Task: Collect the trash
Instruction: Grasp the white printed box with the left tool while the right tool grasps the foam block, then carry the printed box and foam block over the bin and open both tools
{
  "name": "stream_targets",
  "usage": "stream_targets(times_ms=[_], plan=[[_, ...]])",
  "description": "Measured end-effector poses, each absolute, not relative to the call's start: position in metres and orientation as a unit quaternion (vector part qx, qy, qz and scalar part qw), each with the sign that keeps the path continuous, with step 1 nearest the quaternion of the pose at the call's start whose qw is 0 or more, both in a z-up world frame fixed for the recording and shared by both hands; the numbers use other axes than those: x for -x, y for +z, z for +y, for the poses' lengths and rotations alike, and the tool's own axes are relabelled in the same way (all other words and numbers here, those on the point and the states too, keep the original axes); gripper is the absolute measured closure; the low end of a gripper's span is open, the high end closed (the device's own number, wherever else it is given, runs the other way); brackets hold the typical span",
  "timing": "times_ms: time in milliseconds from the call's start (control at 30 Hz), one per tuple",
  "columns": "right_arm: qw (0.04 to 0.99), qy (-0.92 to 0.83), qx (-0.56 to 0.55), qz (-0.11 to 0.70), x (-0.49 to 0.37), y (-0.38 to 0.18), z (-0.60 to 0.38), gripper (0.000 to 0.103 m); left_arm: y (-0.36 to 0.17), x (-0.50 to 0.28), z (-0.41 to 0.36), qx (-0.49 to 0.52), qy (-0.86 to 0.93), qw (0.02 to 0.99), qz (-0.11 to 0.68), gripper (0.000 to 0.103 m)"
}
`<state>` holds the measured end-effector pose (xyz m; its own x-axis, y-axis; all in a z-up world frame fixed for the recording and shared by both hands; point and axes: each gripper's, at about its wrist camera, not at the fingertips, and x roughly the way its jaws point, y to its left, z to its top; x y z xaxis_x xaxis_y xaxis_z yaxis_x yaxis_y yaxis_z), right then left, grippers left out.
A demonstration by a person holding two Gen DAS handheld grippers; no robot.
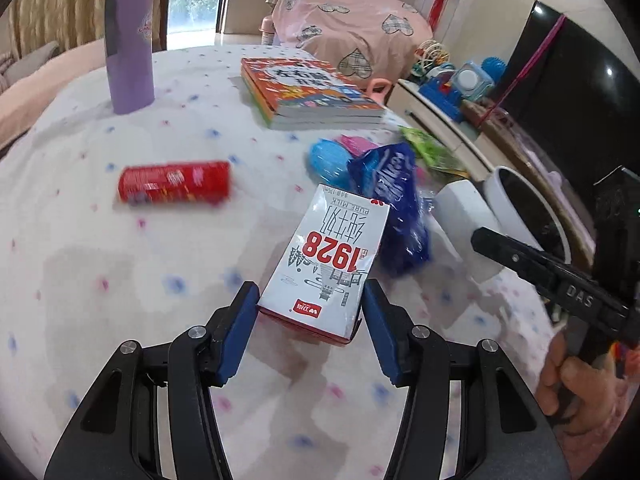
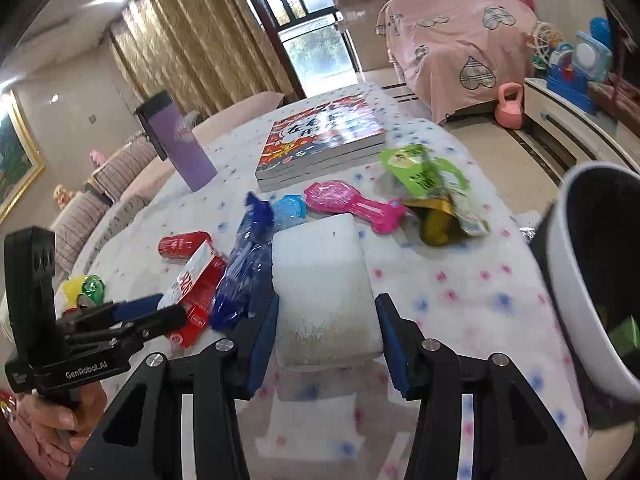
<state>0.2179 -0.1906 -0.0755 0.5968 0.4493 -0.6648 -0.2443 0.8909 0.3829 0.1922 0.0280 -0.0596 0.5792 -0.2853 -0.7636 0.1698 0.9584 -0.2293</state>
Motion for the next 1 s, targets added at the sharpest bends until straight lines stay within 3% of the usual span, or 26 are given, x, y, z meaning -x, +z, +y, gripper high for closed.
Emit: stream_targets(times_ms=[433, 1000], plan=[[0.9, 0.162, -0.167, 0.369, -0.165, -0.057, -0.255, 0.054, -0.019, -0.162, -0.03, 0.056, -0.195, 0.894, 0.4, 0.05], [0.917, 0.069, -0.201, 0.337, -0.142, -0.049, -0.354, 0.054, -0.013, -0.179, -0.133, 0.007, -0.263, 0.88, 0.395, 0.05]])
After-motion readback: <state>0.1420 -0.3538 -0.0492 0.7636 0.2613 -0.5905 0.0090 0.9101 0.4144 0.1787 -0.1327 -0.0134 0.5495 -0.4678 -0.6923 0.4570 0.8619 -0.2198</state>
